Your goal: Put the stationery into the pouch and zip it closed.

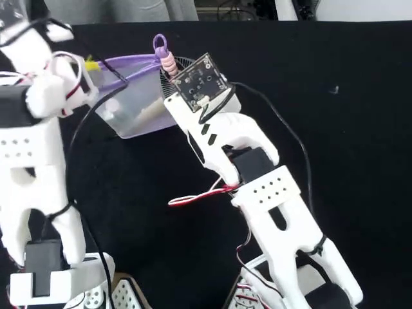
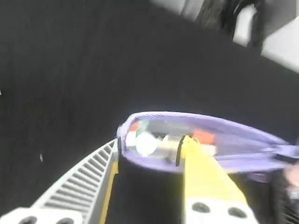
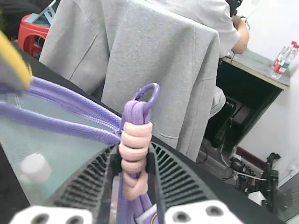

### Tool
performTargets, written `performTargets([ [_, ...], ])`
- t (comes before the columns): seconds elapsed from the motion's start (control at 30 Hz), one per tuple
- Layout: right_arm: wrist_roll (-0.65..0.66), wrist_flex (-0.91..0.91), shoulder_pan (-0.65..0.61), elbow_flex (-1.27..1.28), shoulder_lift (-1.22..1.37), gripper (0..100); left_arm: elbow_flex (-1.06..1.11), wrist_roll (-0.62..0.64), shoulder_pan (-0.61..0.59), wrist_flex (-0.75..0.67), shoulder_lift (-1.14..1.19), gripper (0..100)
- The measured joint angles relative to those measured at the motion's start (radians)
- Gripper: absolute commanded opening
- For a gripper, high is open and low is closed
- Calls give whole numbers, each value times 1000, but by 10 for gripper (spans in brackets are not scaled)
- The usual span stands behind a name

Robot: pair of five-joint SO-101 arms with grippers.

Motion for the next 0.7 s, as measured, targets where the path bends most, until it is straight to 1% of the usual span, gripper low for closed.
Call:
performTargets([
  [0.13,9,6,0,-26,0,11,-173,0,0,57,-2,217],
  [0.2,12,9,0,-32,0,11,-206,0,0,68,-3,217],
  [0.3,12,66,0,-80,0,11,-209,0,0,69,-29,217],
  [0.43,12,203,32,-203,0,11,-135,0,5,69,-109,216],
  [0.53,12,311,101,-315,6,11,-37,0,9,69,-141,214],
  [0.7,12,474,192,-525,123,11,140,0,8,20,-146,213],
])
